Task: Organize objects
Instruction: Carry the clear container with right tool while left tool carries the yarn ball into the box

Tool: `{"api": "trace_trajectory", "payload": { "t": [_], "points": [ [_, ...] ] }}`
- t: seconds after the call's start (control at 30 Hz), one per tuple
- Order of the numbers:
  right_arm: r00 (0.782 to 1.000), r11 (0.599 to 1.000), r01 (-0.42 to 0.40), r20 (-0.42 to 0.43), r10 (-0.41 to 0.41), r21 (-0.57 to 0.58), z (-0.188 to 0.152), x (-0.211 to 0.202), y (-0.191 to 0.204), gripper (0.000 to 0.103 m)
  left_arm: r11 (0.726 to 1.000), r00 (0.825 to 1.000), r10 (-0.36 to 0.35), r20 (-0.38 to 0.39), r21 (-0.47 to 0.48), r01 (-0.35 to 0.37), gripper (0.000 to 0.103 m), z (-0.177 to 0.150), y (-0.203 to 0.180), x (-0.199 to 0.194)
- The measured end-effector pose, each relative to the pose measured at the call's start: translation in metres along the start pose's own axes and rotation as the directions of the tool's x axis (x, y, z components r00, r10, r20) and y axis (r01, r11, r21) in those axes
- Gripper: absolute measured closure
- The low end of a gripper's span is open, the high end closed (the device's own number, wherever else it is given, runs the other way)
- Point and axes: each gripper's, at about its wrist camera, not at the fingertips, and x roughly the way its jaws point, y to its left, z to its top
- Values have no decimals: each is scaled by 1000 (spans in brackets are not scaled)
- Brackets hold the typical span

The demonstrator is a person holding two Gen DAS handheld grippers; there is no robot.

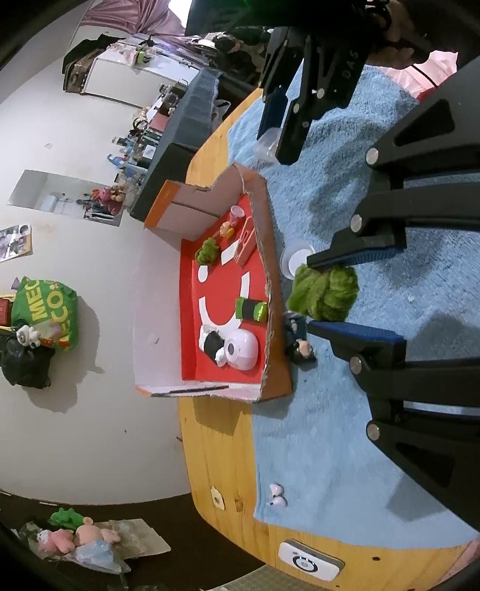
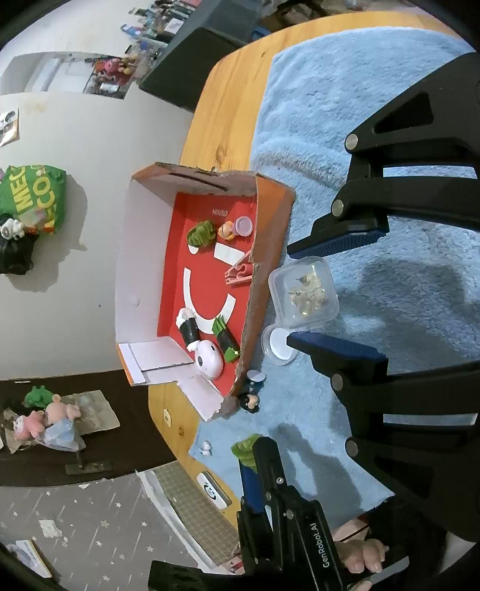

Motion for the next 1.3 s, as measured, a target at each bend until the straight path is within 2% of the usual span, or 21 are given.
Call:
{"api": "trace_trajectory", "payload": {
  "t": [0.67,0.87,1.1,1.3],
  "points": [
    [1000,1000,-1,19,1,2,0,-8,2,64,1000,1000,4,20,12,-5,73,0,-4,-10],
    [1000,1000,-3,22,4,-27,21,-3,-2,64,1000,999,-13,33,26,12,73,20,-7,-8],
    [999,999,-29,-19,28,-37,58,26,-17,64,997,999,-45,22,56,44,73,59,-12,9],
    [996,998,-42,-83,38,-51,87,59,-29,64,995,997,-60,-40,80,63,73,93,-10,45]
  ]
}}
